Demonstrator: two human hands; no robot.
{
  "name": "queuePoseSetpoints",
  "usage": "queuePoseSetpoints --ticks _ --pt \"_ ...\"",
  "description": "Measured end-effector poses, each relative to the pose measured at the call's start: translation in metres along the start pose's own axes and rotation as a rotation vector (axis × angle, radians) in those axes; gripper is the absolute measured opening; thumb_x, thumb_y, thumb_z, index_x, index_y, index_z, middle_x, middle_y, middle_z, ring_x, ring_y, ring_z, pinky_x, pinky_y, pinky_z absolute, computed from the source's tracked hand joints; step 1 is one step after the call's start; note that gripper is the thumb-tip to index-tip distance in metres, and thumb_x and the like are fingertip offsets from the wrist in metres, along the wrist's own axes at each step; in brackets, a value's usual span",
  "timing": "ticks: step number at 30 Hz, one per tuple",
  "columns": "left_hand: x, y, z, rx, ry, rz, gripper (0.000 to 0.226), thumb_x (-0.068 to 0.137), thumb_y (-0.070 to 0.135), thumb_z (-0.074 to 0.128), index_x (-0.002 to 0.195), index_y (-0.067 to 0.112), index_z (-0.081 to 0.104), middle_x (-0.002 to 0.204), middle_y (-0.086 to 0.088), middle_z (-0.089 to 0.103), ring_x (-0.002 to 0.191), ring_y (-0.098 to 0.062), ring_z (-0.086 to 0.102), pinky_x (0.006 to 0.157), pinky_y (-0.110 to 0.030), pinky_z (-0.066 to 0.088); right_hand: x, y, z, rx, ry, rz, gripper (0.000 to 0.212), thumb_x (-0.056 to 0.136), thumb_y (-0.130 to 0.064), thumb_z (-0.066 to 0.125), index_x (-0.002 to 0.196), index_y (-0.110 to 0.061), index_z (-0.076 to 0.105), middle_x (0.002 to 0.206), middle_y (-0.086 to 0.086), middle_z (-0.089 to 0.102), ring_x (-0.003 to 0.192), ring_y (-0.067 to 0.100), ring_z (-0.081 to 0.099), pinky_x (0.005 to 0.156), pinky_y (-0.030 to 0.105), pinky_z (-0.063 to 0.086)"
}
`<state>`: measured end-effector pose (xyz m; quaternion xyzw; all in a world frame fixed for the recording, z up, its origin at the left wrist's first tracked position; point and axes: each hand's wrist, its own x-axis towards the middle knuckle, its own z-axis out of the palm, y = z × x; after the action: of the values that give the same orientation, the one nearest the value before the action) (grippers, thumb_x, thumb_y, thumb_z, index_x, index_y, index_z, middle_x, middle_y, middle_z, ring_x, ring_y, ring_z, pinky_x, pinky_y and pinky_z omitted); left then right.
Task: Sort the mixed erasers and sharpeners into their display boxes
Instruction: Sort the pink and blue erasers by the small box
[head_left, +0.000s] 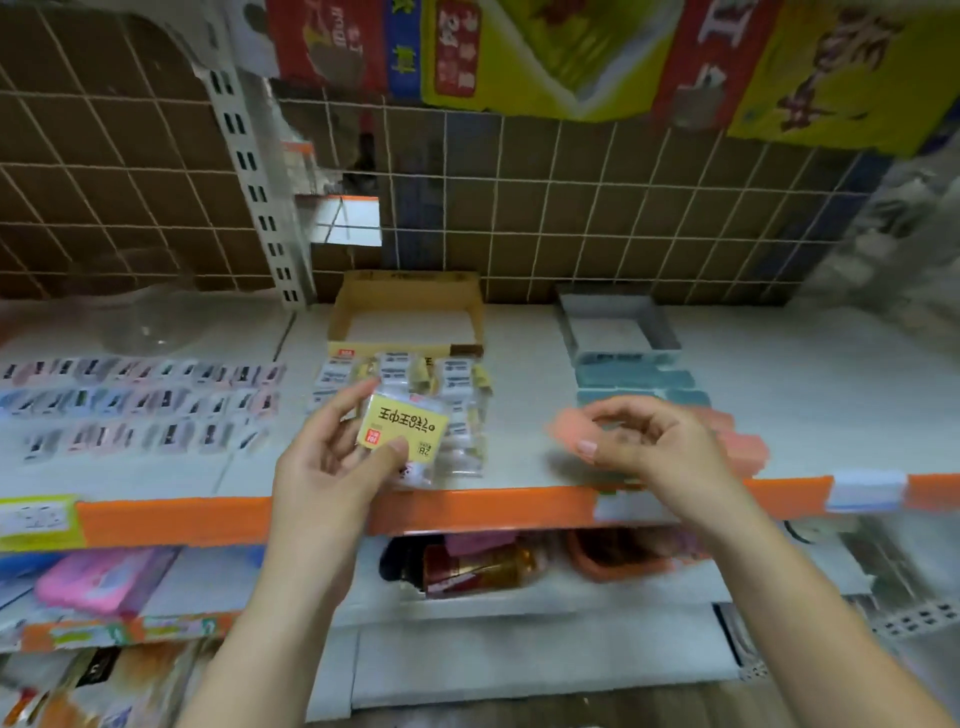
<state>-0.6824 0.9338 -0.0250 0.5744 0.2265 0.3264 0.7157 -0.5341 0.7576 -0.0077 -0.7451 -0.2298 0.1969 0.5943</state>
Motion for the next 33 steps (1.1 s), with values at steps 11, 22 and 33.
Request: queuePoseSetpoints --ticks 11,22,33 --pt "0.001 -0.036 0.113 0.025 0.032 -0.01 0.049 0.077 -0.011 0.059 0.105 0.03 0.058 0.096 0.0 0.071 0.086 -0.011 0.068 0.065 -0.016 0.053 0.075 0.035 -0.096 -0.407 -0.053 -0.015 0.023 0.072 -0.002 0.074 0.09 -0.015 0.068 0.075 -0.006 0.057 0.063 0.003 0.049 0.057 0.006 0.039" --pt "-0.009 -0.041 0.126 0.114 0.103 0.024 0.058 0.074 -0.016 0.061 0.108 0.031 0.056 0.108 -0.007 0.067 0.097 -0.017 0.065 0.08 -0.023 0.054 0.096 0.052 -0.082 -0.809 -0.204 -0.105 0.025 0.08 -0.019 0.069 0.105 -0.019 0.068 0.109 0.0 0.06 0.098 0.015 0.053 0.087 0.027 0.042" --pt "-0.018 -0.056 0.143 0.462 0.11 0.248 0.089 0.076 -0.01 0.065 0.138 0.036 0.019 0.092 0.013 0.067 0.094 0.002 0.061 0.086 -0.014 0.044 0.046 0.01 -0.042 0.1 -0.371 -0.1 0.019 0.094 -0.023 0.045 0.086 -0.021 0.062 0.063 0.005 0.059 0.053 0.013 0.056 0.047 0.018 0.047"
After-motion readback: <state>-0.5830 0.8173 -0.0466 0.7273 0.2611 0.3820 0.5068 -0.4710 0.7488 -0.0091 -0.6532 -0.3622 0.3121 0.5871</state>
